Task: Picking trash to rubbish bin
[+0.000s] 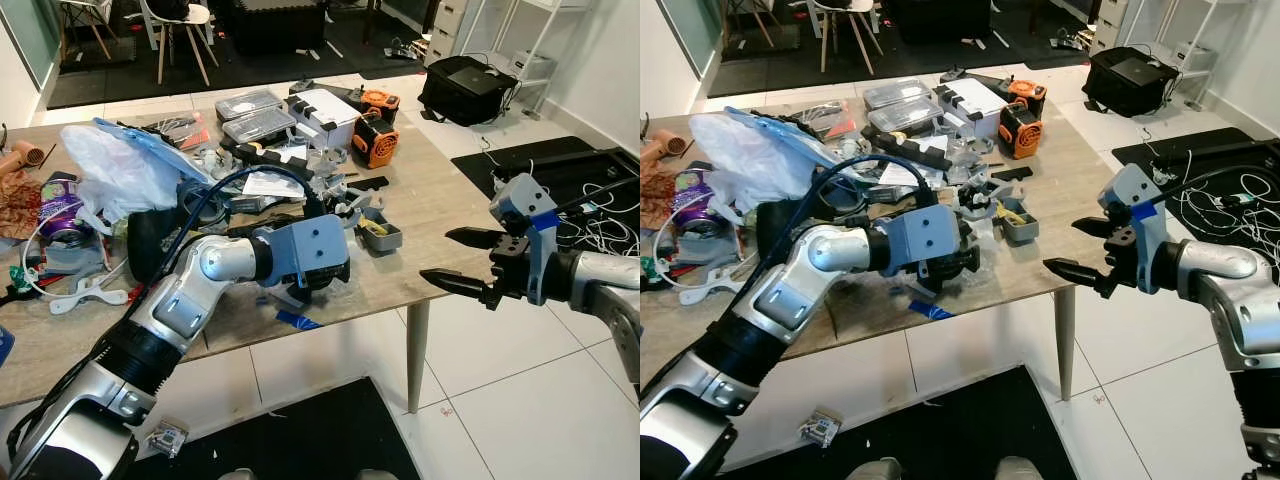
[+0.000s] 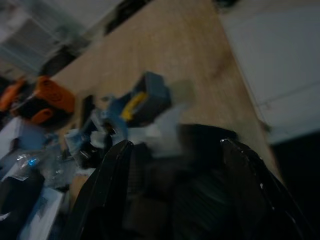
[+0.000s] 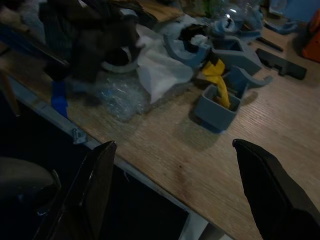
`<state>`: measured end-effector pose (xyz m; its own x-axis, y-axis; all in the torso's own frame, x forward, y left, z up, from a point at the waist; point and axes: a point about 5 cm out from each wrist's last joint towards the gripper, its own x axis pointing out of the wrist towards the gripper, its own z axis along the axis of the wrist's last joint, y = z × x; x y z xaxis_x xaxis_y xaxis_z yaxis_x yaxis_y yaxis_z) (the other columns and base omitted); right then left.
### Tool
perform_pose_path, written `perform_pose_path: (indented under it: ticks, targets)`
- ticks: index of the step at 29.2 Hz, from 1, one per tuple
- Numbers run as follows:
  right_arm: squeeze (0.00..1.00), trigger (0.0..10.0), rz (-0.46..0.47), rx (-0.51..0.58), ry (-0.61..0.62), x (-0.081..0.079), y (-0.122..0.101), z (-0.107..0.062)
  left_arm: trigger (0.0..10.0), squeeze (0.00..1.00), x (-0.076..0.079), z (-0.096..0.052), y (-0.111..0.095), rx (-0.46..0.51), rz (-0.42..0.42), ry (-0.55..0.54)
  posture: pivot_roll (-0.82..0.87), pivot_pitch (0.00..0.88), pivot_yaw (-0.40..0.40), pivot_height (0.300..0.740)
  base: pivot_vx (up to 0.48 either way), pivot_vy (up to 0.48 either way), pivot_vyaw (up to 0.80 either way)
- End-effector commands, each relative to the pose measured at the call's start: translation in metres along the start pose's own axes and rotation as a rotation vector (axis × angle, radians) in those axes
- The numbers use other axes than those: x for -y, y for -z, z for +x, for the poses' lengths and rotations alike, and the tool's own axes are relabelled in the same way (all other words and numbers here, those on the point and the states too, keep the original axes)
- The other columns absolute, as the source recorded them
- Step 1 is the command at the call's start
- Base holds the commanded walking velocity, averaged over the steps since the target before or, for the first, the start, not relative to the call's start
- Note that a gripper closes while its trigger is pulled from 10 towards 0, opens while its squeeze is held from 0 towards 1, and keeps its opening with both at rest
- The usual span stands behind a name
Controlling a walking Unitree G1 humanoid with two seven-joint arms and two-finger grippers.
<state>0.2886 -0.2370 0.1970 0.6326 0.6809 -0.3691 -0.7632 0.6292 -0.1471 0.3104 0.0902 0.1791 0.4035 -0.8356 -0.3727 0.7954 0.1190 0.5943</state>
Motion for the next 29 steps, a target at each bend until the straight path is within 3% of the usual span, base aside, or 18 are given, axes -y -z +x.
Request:
perform_pose_path:
  ticks: [1,5,16,25,26,27,28,29]
  targets:
    - [0.00,10.0,-0.004,-0.011,-0.001,-0.001,0.000,0.003,10.0,0.00,-0.003,-0.007,-0.002,0.009,0.018,0.021,-0.08,0.000,0.002,0.740,0.000,0.000,0.00]
    - [0.00,10.0,-0.002,-0.012,0.000,-0.001,0.000,0.003,10.0,0.00,0.000,-0.002,0.001,-0.043,0.091,0.036,-0.08,0.000,0.002,0.740,0.000,0.000,0.00]
    - [0.00,10.0,0.000,-0.011,0.025,0.002,-0.002,0.001,10.0,0.00,0.013,0.005,0.002,-0.098,0.179,0.121,-0.09,0.000,0.001,0.740,0.000,0.000,0.00]
    - [0.00,10.0,0.000,-0.005,0.019,0.000,-0.002,0.003,10.0,0.00,0.002,0.019,-0.002,-0.124,0.221,-0.007,-0.09,0.000,0.003,0.740,0.000,0.000,0.00]
    - [0.00,10.0,0.000,-0.007,0.012,-0.001,-0.002,0.003,9.5,0.00,0.000,0.020,-0.001,-0.138,0.233,-0.020,-0.09,0.000,0.003,0.740,0.000,0.000,0.00]
    - [0.00,10.0,0.002,-0.009,0.000,-0.003,-0.001,0.004,4.3,0.00,-0.003,0.020,0.001,-0.155,0.248,-0.040,-0.09,0.000,0.004,0.740,0.000,0.000,0.00]
    - [0.00,10.0,0.002,-0.009,0.000,-0.003,-0.001,0.004,4.3,0.00,-0.003,0.020,0.001,-0.155,0.248,-0.040,-0.09,0.000,0.004,0.740,0.000,0.000,0.00]
    - [0.00,10.0,0.004,-0.009,-0.003,-0.004,-0.001,0.004,0.4,0.00,-0.003,0.020,0.002,-0.157,0.249,-0.040,-0.09,0.000,0.004,0.740,0.000,0.000,0.00]
